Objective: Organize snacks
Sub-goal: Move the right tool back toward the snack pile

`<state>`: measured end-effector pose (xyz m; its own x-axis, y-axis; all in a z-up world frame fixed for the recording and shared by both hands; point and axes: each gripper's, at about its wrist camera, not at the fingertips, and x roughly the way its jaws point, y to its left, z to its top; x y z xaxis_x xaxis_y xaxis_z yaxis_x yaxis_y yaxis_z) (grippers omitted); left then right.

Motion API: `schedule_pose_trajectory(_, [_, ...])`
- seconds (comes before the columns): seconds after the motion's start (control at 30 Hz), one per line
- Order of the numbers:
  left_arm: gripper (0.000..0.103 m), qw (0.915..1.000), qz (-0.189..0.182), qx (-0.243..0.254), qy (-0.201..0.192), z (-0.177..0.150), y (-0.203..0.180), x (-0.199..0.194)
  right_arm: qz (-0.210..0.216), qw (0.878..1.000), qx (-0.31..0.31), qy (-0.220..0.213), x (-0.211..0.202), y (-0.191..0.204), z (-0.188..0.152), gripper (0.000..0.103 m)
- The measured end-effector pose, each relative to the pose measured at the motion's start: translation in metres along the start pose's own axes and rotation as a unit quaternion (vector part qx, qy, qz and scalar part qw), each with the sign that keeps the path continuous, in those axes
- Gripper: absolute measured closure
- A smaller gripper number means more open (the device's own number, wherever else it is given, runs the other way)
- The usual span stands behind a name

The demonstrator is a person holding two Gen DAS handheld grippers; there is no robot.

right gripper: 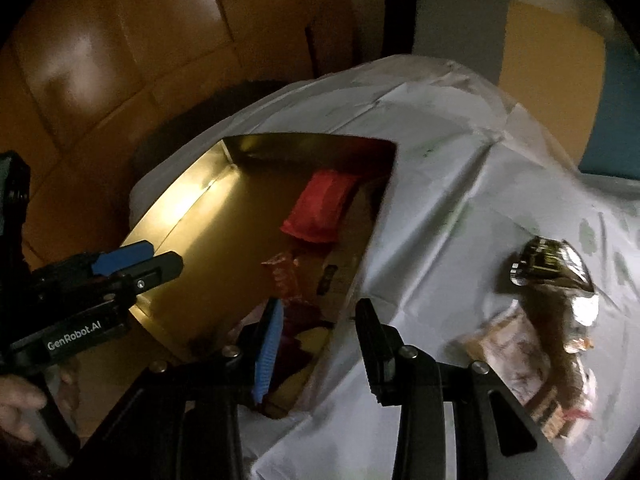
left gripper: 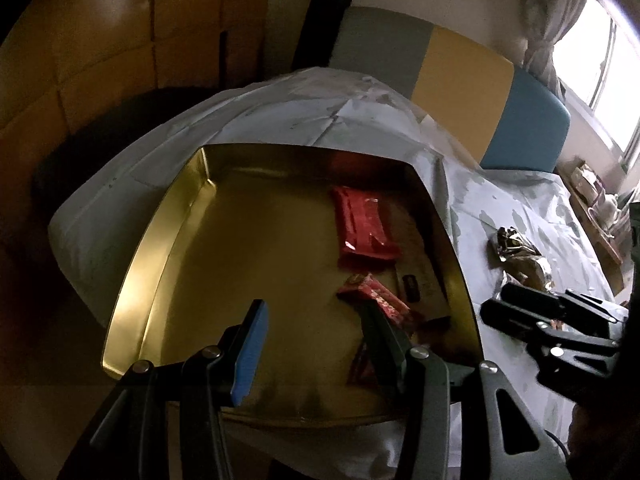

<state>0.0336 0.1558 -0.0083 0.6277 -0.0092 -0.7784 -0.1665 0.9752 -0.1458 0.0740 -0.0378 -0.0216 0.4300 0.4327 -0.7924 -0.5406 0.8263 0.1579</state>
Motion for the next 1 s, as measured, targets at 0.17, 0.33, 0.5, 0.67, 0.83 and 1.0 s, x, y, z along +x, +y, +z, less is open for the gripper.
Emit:
schedule_pose_trajectory(0.17, [0.054,1.0000,-0.003,0.008,0.000,0.000,-0.008,-0.002,-0.015,0.999,0.026,-0.015,-0.019,-0.022,-0.009,0.059])
schedule_pose_trajectory(0.33, [0.054,0.9998,-0.003,0.021,-0.001,-0.001,-0.018,-0.004,-0.050,0.998,0.036,-0.019,-0.037,-0.048,-0.020,0.059])
schedule_pose_trajectory(0.5, [0.054,0.9993,-0.007,0.036,0.000,-0.001,-0.029,-0.005,-0.086,0.995,0.047,-0.018,-0.055,-0.079,-0.033,0.059])
schedule_pose_trajectory(0.67, [0.054,0.9987,-0.010,0.051,0.002,-0.002,-0.040,-0.005,-0.129,0.990,0.056,-0.015,-0.076,-0.116,-0.045,0.058])
schedule_pose_trajectory(0.83, [0.054,0.9975,-0.012,0.070,0.004,-0.002,-0.053,-0.005,-0.179,0.981,0.068,-0.015,-0.099,-0.155,-0.059,0.056])
schedule_pose_trajectory(1.0, [0.054,0.9957,-0.021,0.090,0.007,0.000,-0.071,-0.005,-0.224,0.970,0.096,-0.012,-0.114,-0.198,-0.074,0.055])
